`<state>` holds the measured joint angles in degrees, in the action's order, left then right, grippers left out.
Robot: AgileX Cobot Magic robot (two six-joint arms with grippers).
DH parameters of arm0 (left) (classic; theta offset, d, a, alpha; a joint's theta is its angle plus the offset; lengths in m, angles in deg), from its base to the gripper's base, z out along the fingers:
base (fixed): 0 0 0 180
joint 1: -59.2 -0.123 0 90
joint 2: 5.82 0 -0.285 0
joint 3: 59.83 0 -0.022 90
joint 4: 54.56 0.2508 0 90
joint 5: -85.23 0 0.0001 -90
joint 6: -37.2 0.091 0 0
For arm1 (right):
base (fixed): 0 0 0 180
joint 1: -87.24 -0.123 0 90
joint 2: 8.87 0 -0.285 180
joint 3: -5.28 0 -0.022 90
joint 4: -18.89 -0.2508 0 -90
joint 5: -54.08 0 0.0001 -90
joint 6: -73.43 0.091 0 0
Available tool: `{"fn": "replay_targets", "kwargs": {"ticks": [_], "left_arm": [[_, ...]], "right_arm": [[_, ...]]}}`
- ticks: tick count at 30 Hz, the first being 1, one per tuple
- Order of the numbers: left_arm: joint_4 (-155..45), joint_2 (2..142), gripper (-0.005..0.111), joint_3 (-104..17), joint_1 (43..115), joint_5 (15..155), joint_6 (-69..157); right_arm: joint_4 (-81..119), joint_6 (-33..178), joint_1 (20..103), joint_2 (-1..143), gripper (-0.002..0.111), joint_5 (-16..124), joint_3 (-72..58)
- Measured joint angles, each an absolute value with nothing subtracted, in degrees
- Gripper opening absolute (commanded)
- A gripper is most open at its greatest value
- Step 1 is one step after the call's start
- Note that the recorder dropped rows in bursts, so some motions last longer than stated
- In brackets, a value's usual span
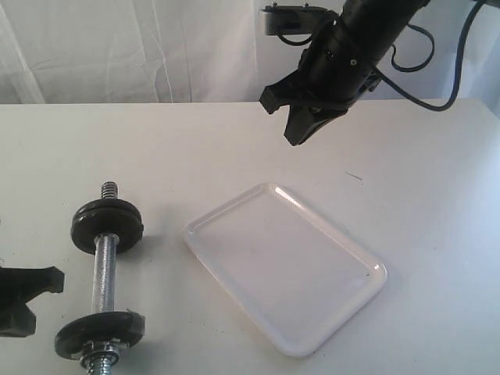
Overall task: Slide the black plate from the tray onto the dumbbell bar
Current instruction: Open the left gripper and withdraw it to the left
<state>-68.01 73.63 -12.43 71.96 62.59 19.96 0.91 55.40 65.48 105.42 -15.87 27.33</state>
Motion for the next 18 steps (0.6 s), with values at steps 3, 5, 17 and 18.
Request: {"fn": "replay_targets", "kwargs": {"ticks": [3, 5, 17, 18], "left_arm": [[-68.0, 73.6, 0.000, -11.3, 72.0, 62.2, 19.7], [-68.6, 73.6, 0.000, -11.1, 72.0, 62.2, 19.7], [-86.3, 73.6, 0.000, -10.8, 73.3, 61.9, 31.6], [-86.8, 73.6, 0.000, -10.8, 73.8, 62.1, 32.0]], "right_arm": [[0.9, 55.4, 65.5, 105.4, 0.000, -15.9, 27.3], [0.9, 55.4, 65.5, 105.4, 0.000, -15.9, 27.3], [0.9, 55.4, 65.5, 105.4, 0.000, -15.9, 27.3], [0.9, 55.4, 65.5, 105.4, 0.000, -15.9, 27.3]]}}
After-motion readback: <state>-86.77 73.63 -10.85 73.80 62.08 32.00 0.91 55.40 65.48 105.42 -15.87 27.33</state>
